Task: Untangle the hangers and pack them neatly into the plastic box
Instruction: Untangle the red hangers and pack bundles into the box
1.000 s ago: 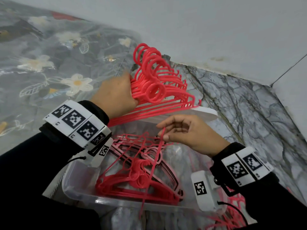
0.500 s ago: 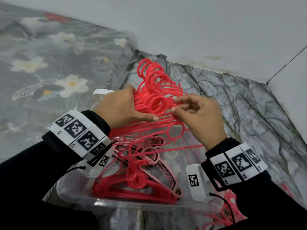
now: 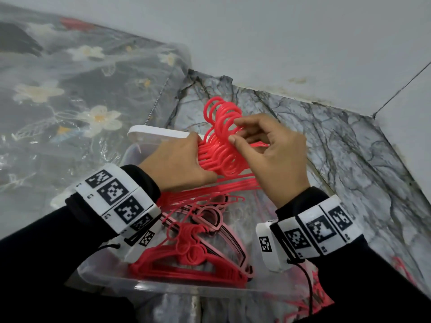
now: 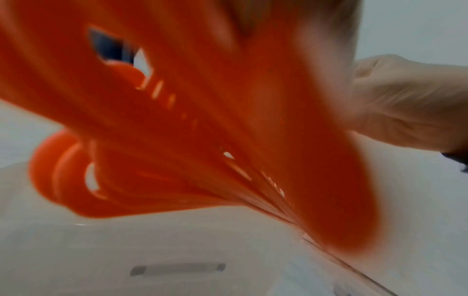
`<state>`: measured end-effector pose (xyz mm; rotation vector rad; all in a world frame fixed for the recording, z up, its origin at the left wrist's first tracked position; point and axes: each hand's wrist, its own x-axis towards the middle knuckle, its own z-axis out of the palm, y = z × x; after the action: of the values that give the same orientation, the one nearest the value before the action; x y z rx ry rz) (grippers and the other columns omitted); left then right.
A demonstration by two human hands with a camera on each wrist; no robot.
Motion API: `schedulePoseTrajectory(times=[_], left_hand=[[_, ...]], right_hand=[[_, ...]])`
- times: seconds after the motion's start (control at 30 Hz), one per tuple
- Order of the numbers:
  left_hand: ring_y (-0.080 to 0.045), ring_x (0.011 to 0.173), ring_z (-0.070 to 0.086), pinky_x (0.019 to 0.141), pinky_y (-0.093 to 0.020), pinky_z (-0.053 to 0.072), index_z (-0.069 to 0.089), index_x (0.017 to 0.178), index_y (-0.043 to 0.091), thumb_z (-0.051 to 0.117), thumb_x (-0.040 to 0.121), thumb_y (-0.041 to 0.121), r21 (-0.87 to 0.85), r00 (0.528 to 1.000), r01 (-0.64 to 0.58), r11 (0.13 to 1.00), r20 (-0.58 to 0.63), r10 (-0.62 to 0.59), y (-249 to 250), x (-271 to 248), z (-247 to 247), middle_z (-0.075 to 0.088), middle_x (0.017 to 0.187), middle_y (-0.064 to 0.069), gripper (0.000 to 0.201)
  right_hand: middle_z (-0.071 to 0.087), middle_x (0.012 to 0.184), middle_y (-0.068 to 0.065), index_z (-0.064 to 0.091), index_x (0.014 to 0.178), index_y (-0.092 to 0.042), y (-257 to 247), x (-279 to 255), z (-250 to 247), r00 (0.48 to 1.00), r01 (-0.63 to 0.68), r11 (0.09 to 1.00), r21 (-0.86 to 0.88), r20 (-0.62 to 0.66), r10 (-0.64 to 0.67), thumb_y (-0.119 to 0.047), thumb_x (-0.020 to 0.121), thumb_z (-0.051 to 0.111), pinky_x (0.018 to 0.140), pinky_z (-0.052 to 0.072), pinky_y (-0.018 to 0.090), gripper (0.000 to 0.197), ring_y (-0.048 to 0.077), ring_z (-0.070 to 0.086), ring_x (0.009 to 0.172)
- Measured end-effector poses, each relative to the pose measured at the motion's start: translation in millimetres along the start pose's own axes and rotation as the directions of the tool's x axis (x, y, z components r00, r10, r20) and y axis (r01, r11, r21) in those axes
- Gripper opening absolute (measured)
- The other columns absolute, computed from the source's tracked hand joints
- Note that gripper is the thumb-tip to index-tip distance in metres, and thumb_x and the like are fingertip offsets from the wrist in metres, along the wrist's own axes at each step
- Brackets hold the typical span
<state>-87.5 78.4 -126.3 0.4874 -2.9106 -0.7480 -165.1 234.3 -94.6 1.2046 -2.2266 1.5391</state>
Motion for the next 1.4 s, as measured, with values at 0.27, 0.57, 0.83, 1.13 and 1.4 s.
schedulePoseTrajectory(times=[0.27,0.57,0.83,1.13,1.4], left_hand=[[-0.011,0.063,0.043,0.055,-0.024,0.026,0.041,0.093,0.021,0.054,0.075,0.052,0.038,0.997,-0.062,0.997,-0.041,0.063,0,-1,-2,0.043,0.068,0.014,0.038],[-0.018,0.071,0.047,0.068,-0.028,0.032,0.041,0.087,0.024,0.045,0.064,0.058,0.019,0.992,-0.116,0.993,0.058,0.114,3,2,10,0.044,0.072,0.014,0.041],[-0.022,0.078,0.060,0.071,-0.032,0.046,0.048,0.091,0.022,0.053,0.063,0.056,0.051,0.988,-0.142,0.989,0.064,0.139,-3,2,14,0.061,0.085,0.003,0.045],[-0.031,0.098,0.061,0.085,-0.039,0.047,0.045,0.114,0.016,0.044,0.076,0.053,0.070,0.979,-0.161,0.985,0.135,0.150,-2,-4,24,0.064,0.109,-0.008,0.054],[-0.035,0.098,0.060,0.081,-0.037,0.046,0.042,0.110,0.015,0.034,0.070,0.047,0.117,0.976,-0.208,0.971,0.084,0.199,-3,-3,20,0.064,0.108,-0.012,0.052]], right_hand=[[0.057,0.115,0.002,0.047,0.124,-0.015,33,12,-38,0.960,0.059,0.929,-0.365,0.277,0.048,-0.019,0.074,0.074,0.092,0.041,0.026,0.057,0.017,0.051,0.110],[0.047,0.136,0.006,0.036,0.140,-0.015,63,0,-19,0.821,0.204,0.756,-0.623,0.530,0.215,-0.039,0.070,0.065,0.106,0.034,0.044,0.079,0.025,0.040,0.131],[0.064,0.114,0.006,0.051,0.130,-0.018,66,2,-12,0.841,0.230,0.708,-0.667,0.502,0.199,-0.010,0.088,0.053,0.083,0.044,0.034,0.043,0.026,0.060,0.104],[0.053,0.127,0.010,0.042,0.132,-0.010,54,-13,12,0.843,0.201,0.725,-0.659,0.494,0.215,-0.003,0.089,0.044,0.096,0.040,0.038,0.044,0.028,0.050,0.117],[0.036,0.148,0.005,0.027,0.144,-0.013,52,-5,3,0.850,0.302,0.593,-0.746,0.493,0.186,-0.008,0.086,0.053,0.116,0.014,0.045,0.064,0.018,0.024,0.142]])
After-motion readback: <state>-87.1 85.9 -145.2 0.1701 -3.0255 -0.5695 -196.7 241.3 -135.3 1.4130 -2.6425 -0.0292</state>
